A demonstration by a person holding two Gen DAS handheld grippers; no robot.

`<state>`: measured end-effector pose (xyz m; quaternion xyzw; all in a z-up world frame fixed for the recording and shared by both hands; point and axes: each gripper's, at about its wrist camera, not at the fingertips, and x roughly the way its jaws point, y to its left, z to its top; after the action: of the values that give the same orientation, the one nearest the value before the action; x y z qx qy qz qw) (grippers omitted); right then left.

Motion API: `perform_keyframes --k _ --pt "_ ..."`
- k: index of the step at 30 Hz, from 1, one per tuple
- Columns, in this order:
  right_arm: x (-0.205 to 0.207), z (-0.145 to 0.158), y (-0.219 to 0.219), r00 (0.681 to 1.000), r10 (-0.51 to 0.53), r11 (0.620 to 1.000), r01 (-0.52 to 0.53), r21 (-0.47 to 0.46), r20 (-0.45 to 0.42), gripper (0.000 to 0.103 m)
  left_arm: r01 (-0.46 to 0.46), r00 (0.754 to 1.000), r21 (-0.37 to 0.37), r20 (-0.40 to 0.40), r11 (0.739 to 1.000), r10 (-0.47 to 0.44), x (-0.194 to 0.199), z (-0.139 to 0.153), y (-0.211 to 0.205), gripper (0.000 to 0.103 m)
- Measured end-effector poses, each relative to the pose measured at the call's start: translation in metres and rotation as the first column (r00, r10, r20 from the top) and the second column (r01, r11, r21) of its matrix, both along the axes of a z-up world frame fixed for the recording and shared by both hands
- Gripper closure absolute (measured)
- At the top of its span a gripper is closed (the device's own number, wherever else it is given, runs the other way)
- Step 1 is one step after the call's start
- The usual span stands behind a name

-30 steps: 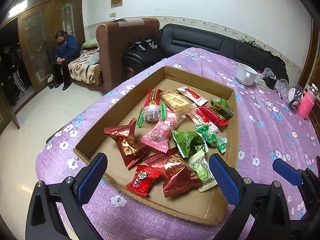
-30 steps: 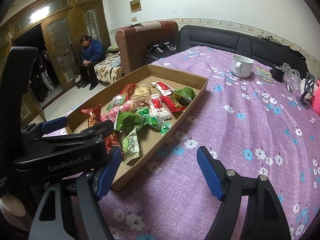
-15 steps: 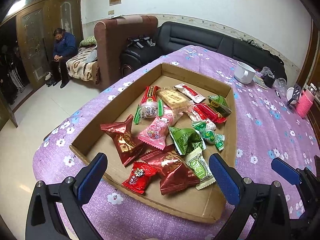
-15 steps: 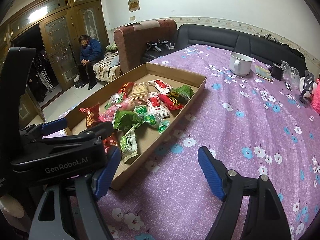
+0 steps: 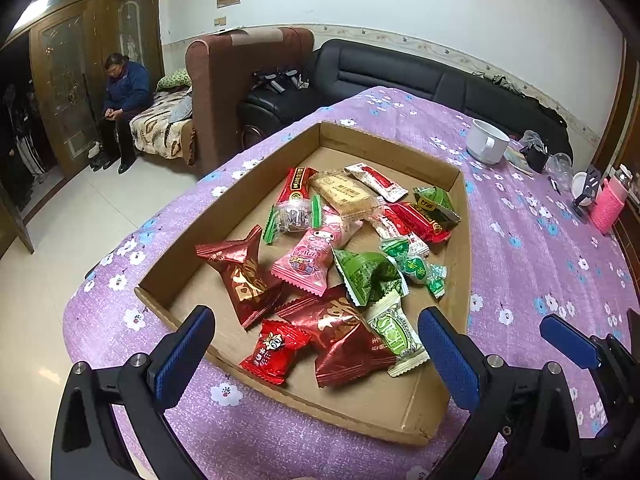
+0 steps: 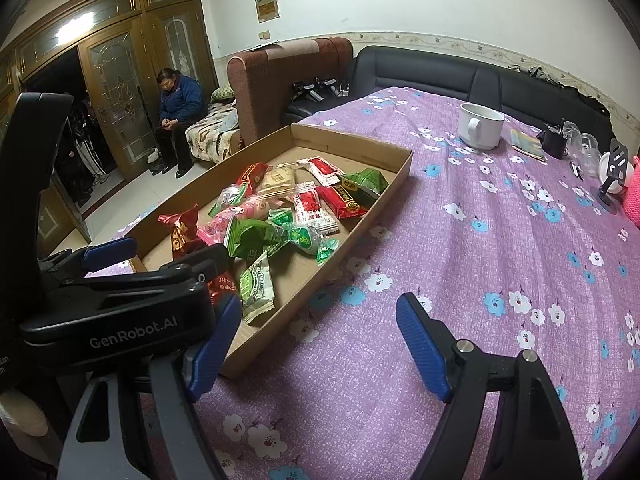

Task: Organize snacks

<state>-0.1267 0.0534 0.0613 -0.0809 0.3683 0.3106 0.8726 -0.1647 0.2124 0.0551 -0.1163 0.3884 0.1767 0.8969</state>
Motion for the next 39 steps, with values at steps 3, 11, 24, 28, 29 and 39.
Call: perform_keyframes --k 3,11,24,28,29,39 --pt "0.0000 0.0002 0.0005 1.000 0.000 1.000 0.000 -0.001 0.001 0.024 0.004 1.000 -0.002 -0.001 1.000 -0.004 0.0002 0.0002 -0.0007 0.000" --pt "-0.0004 0.0007 0.0010 1.000 -0.001 1.000 0.001 0.000 0.001 0.024 0.007 1.000 -0.006 -0.003 1.000 -0.007 0.0003 0.0003 -0.0018 0.000" --pt "-0.0006 0.0000 0.0011 1.000 -0.001 1.000 0.001 -0.001 -0.001 0.023 0.010 1.000 -0.016 -0.008 1.000 -0.011 0.0013 -0.0028 -0.0029 0.000" --pt "-0.0003 -0.0005 0.0001 1.000 -0.003 1.000 0.003 0.000 -0.003 0.023 0.013 1.000 -0.017 -0.008 1.000 -0.013 0.0014 -0.0031 -0.0032 0.000" --pt "-0.0011 -0.0019 0.0003 1.000 -0.003 1.000 0.003 0.000 -0.004 0.023 0.015 1.000 -0.018 -0.008 1.000 -0.015 0.0012 -0.0035 -0.0030 0.000" --pt "-0.0011 -0.0035 -0.0004 1.000 -0.003 1.000 0.003 0.000 -0.005 0.023 0.016 1.000 -0.026 -0.011 1.000 -0.016 0.0013 -0.0046 -0.0045 0.000"
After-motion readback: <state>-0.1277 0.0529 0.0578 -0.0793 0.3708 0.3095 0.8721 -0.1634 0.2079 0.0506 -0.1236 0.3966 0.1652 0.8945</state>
